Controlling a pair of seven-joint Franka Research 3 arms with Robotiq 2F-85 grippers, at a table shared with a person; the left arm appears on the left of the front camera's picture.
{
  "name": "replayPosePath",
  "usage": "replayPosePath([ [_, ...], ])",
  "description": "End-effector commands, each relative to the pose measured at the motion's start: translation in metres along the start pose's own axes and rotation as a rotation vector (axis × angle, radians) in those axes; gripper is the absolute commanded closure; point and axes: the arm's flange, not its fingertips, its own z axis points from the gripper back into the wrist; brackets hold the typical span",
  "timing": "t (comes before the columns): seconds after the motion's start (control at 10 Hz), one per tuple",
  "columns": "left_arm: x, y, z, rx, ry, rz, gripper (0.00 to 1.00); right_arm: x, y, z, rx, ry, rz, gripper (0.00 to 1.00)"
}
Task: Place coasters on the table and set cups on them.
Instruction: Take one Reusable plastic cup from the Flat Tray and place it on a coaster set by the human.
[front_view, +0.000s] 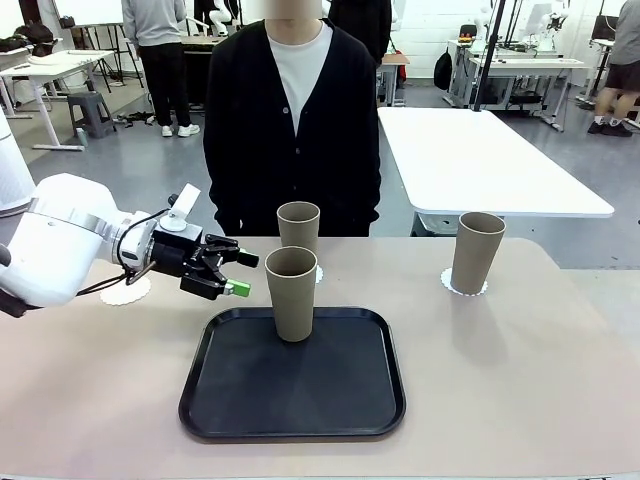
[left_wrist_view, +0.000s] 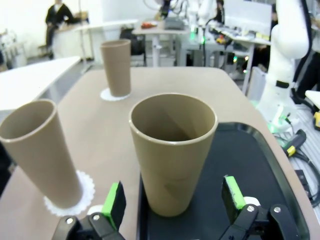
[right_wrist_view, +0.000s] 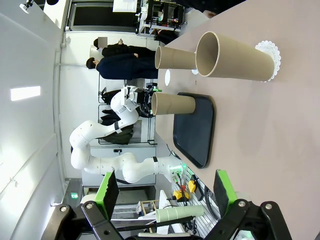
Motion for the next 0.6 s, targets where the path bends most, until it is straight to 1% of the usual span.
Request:
replayPosePath([
  [0.0, -0.011, -0.005, -0.005, -0.002, -0.042, -0.048, 0.0, 0.0, 0.0, 0.0, 0.001, -0.004, 0.001, 0.0],
  [0.2, -0.018, -0.002, -0.011, 0.005, -0.067, -0.073, 0.0, 0.0, 0.0, 0.0, 0.001, -0.004, 0.001, 0.0],
  [0.5, -0.024, 0.01, -0.022, 0.043, -0.081, -0.063, 0.0, 0.0, 0.0, 0.0, 0.001, -0.004, 0.001, 0.0],
])
